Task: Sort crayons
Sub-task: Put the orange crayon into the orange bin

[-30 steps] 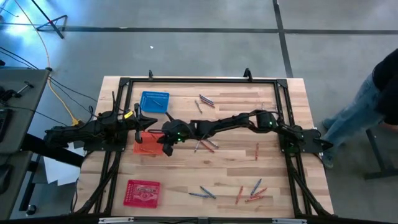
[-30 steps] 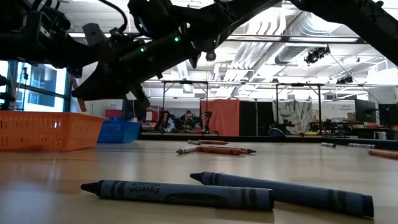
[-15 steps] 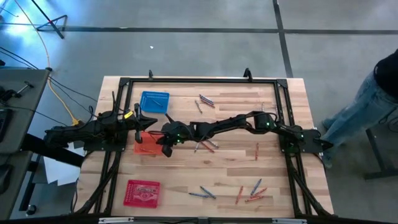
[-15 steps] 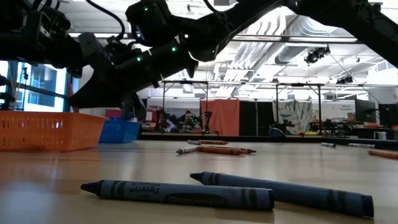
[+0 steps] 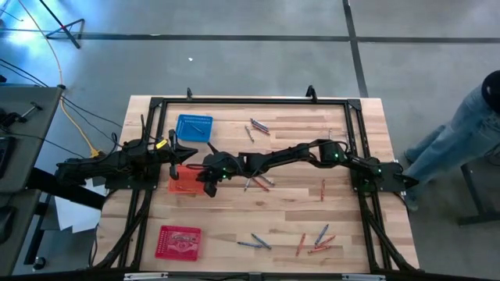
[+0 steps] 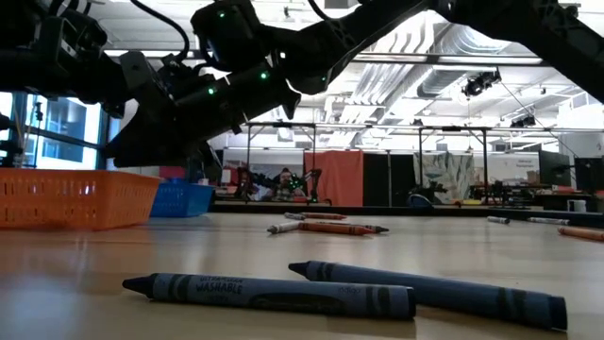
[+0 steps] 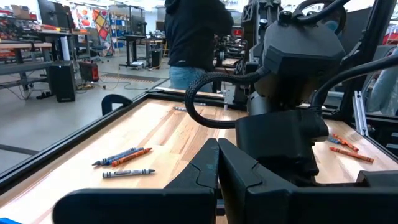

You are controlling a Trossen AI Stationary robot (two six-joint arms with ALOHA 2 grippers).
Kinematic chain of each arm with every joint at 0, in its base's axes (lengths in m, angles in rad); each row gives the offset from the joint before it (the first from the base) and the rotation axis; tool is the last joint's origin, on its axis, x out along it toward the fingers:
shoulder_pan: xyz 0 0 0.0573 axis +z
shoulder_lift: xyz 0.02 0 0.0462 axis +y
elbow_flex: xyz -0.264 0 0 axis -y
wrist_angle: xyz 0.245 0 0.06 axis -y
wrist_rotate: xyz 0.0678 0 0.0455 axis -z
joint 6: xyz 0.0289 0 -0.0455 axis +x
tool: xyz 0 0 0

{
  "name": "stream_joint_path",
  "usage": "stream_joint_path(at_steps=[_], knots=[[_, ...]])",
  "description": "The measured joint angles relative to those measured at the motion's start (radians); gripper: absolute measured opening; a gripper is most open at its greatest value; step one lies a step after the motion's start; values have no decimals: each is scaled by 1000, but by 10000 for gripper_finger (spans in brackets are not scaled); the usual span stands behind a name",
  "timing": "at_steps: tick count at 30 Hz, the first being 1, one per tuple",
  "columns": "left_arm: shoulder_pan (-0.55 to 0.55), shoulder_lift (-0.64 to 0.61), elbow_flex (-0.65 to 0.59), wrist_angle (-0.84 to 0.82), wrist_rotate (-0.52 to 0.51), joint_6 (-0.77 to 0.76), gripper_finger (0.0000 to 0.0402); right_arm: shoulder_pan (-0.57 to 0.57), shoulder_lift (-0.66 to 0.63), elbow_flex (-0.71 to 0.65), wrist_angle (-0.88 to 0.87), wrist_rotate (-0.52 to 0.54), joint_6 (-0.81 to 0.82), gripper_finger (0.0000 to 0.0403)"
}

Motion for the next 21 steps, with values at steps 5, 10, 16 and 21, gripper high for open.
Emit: stream_joint_path(at_steps=[5, 10, 16, 21], knots=[[0, 0, 0, 0, 0, 0, 1, 0, 0, 0, 1, 0, 0, 123], [0, 0, 0, 0, 0, 0, 1, 0, -2, -1, 1, 29, -28, 129], [0, 0, 0, 0, 0, 0, 1, 7, -44, -1, -74, 87, -62, 122], [0, 0, 0, 0, 0, 0, 1, -7, -81, -1, -208, 87, -35, 122]])
